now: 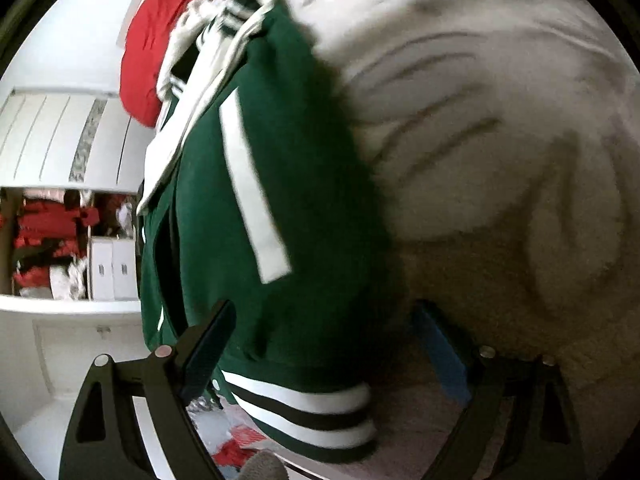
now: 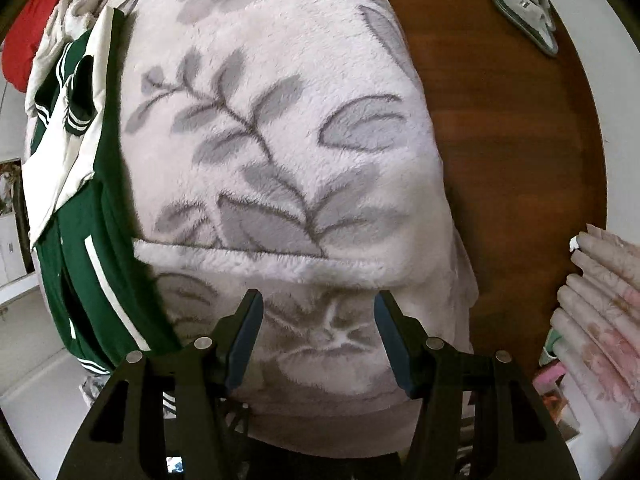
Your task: Fold large clothes
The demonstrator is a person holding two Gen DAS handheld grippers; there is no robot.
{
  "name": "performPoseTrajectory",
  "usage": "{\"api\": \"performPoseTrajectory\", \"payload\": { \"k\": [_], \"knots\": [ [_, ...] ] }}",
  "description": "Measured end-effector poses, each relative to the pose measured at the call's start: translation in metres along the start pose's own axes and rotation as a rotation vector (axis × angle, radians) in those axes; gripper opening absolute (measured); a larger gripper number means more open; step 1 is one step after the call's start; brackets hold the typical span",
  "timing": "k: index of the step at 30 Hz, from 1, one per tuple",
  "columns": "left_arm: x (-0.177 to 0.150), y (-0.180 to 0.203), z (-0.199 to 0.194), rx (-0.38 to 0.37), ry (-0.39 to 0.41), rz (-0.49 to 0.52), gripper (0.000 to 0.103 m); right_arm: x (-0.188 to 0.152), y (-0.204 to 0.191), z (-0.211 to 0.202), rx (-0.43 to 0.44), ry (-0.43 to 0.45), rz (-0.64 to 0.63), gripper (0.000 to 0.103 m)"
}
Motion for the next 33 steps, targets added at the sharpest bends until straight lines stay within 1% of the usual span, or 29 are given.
{"api": "performPoseTrajectory", "payload": {
  "k": [2,3,5,6,7,8,9,10,11,12,13,14,15,17,18,19,21,22,23,24,25,27,28,31,33],
  "knots": [
    [0.006,-0.029,0.009,0.027,-0.027,-0.082,0.093,0.003,-0.009,0.003,0.002,0.005,-0.014,0.060],
    [0.010,-0.038,0.012,0.008,-0.025,-0.111,0.092,0.006,-0.013,0.004,0.009,0.005,-0.023,0.060],
    [0.013,-0.065,0.017,-0.037,-0.025,-0.191,0.090,0.021,-0.031,0.004,0.074,0.007,-0.059,0.060],
    [0.013,-0.072,0.017,-0.053,-0.018,-0.210,0.077,0.028,-0.040,0.002,0.111,0.014,-0.080,0.061],
    [0.013,-0.076,0.017,-0.075,-0.010,-0.220,0.045,0.038,-0.054,0.001,0.167,0.022,-0.114,0.065],
    [0.013,-0.080,0.015,-0.109,-0.002,-0.231,0.025,0.052,-0.072,0.001,0.237,0.023,-0.146,0.066],
    [0.011,-0.086,0.012,-0.120,0.002,-0.247,0.019,0.063,-0.085,0.001,0.294,0.025,-0.164,0.067],
    [0.010,-0.090,0.010,-0.139,0.012,-0.257,0.018,0.081,-0.104,-0.001,0.381,0.033,-0.189,0.070],
    [0.009,-0.094,0.009,-0.160,0.018,-0.269,0.017,0.092,-0.116,0.000,0.428,0.036,-0.203,0.072],
    [0.007,-0.096,0.007,-0.174,0.020,-0.275,0.016,0.110,-0.133,-0.001,0.490,0.041,-0.220,0.076],
    [0.007,-0.097,0.006,-0.184,0.021,-0.275,0.016,0.132,-0.151,0.001,0.550,0.045,-0.235,0.076],
    [0.009,-0.096,0.005,-0.192,0.023,-0.272,0.016,0.146,-0.162,0.002,0.585,0.047,-0.239,0.076],
    [0.008,-0.098,0.004,-0.203,0.024,-0.270,0.015,0.163,-0.175,0.005,0.626,0.041,-0.237,0.079],
    [0.010,-0.101,0.004,-0.224,0.023,-0.267,0.015,0.192,-0.200,0.013,0.698,0.017,-0.234,0.080],
    [0.013,-0.095,0.001,-0.234,0.024,-0.269,0.015,0.205,-0.214,0.018,0.725,-0.002,-0.238,0.080],
    [0.013,-0.098,0.002,-0.246,0.024,-0.273,0.015,0.213,-0.224,0.022,0.743,-0.026,-0.249,0.080],
    [0.008,-0.104,-0.003,-0.276,0.028,-0.292,0.015,0.225,-0.244,0.034,0.733,-0.076,-0.245,0.080],
    [0.008,-0.108,-0.004,-0.293,0.030,-0.302,0.015,0.227,-0.252,0.037,0.722,-0.098,-0.246,0.077],
    [0.007,-0.117,-0.005,-0.319,0.035,-0.324,0.015,0.229,-0.258,0.036,0.706,-0.089,-0.241,0.066],
    [0.006,-0.123,-0.005,-0.341,0.040,-0.339,0.014,0.228,-0.261,0.034,0.678,-0.081,-0.232,0.038],
    [0.004,-0.132,-0.005,-0.362,0.043,-0.357,0.014,0.225,-0.265,0.032,0.661,-0.080,-0.227,0.026],
    [-0.003,-0.155,-0.002,-0.430,0.042,-0.416,0.014,0.215,-0.278,0.016,0.612,-0.048,-0.225,0.017],
    [-0.006,-0.166,0.000,-0.457,0.041,-0.436,0.014,0.208,-0.288,0.002,0.568,-0.025,-0.232,0.016],
    [-0.019,-0.211,0.009,-0.532,0.049,-0.515,0.014,0.190,-0.323,-0.034,0.485,0.025,-0.270,0.015],
    [-0.032,-0.246,0.016,-0.572,0.067,-0.569,0.013,0.173,-0.360,-0.066,0.437,0.064,-0.304,0.015]
  ]
}}
Point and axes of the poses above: each gripper's, at about its wrist camera, not at the fingertips, and z roughly the way its jaws point, y to its right, x to its top, the point moved 8 cm from there along z, roughly the way its jaws point, and after that the axes turned 11 degrees about -y, right-handed, at the moved point
